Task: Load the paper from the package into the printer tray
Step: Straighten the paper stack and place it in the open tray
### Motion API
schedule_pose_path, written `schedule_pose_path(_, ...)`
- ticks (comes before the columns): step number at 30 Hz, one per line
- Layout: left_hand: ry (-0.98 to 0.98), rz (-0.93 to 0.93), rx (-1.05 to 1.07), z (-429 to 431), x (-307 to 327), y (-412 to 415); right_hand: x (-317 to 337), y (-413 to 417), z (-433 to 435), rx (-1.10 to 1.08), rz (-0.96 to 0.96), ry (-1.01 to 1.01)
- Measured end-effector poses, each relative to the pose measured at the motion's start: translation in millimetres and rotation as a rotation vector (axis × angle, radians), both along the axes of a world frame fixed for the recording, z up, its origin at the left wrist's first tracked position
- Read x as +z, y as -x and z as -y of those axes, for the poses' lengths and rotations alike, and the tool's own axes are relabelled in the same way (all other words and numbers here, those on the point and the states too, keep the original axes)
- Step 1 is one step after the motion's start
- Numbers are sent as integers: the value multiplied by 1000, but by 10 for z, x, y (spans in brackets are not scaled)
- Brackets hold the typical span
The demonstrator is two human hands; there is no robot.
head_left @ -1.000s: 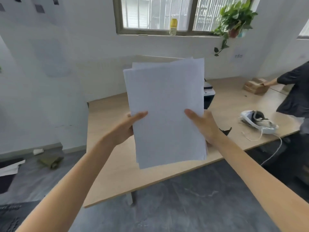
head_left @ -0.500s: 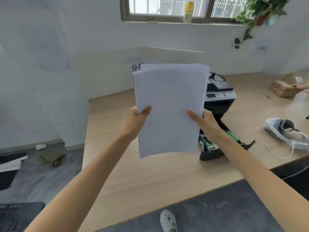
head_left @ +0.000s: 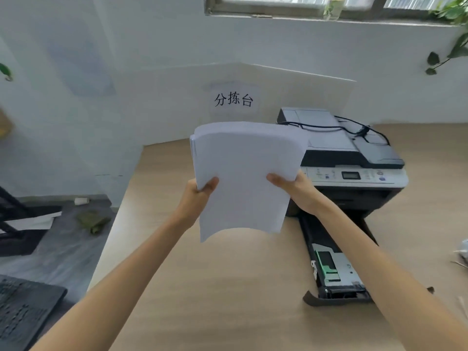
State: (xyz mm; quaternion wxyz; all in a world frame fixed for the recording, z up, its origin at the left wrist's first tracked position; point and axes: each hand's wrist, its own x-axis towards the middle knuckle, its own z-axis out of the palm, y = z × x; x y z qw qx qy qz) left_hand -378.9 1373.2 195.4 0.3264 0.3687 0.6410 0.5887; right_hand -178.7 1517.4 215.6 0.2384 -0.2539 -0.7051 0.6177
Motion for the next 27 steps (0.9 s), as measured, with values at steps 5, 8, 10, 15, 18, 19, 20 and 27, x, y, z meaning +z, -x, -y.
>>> schedule_pose_path(5, 58, -26, 35, -260, -77, 175, -242, 302, -334, -67, -29, 66)
schedule_pose_path(8, 70, -4, 81, -417, -164, 294, -392, 447, -477, -85, -13, 106)
schedule_pose_path(10, 65, 17, 105, -510, -256, 352, -505, 533, -550, -97, -16, 129)
schedule_pose_path(15, 61, 66, 92, -763, -525, 466, -778, 742, -728, -184, -107, 227)
schedule_pose_path(18, 94, 27, 86, -925, -693, 571, -905, 825, -846, -186, -102, 253)
schedule_pose_path(19, 104, 21, 90, -973, -765, 597, -952, 849, -873, -181, -97, 264)
schedule_pose_path(20, 118, 21, 96, -1014, -837, 613, -999, 876, -896, -184, -92, 278)
schedule_pose_path(27, 372, 181, 126, -1045, -1471, 595, -1607, 934, -876, -327, 163, 355)
